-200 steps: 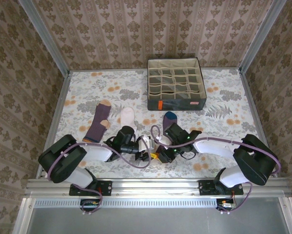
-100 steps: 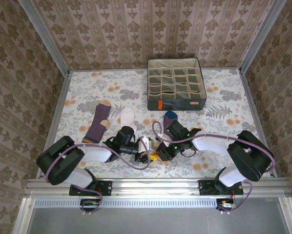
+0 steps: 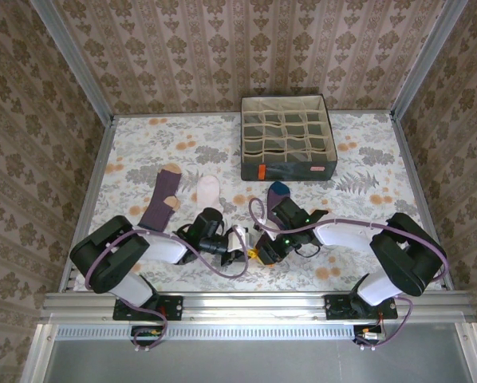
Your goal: Roll the socks
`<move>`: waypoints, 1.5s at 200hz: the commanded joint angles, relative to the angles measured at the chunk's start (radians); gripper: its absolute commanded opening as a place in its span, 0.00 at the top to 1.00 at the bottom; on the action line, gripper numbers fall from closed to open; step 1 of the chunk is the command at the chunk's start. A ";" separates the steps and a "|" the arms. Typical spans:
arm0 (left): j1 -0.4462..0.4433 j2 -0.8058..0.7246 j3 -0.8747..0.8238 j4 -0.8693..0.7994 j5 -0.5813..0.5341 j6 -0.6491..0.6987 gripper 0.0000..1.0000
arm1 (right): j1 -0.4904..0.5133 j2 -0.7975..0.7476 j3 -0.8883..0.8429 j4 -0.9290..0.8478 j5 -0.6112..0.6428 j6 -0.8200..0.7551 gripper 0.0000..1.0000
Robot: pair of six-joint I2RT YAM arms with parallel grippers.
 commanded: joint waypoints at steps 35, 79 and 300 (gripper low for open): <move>-0.006 0.017 0.130 -0.242 0.003 -0.043 1.00 | -0.058 -0.155 -0.100 0.113 0.091 0.190 0.48; -0.005 0.046 0.131 -0.221 0.032 -0.091 1.00 | -0.064 -0.428 -0.216 0.116 0.274 0.358 0.44; -0.028 0.161 0.179 -0.264 -0.047 -0.290 1.00 | 0.020 -0.382 -0.223 0.102 0.273 0.341 0.42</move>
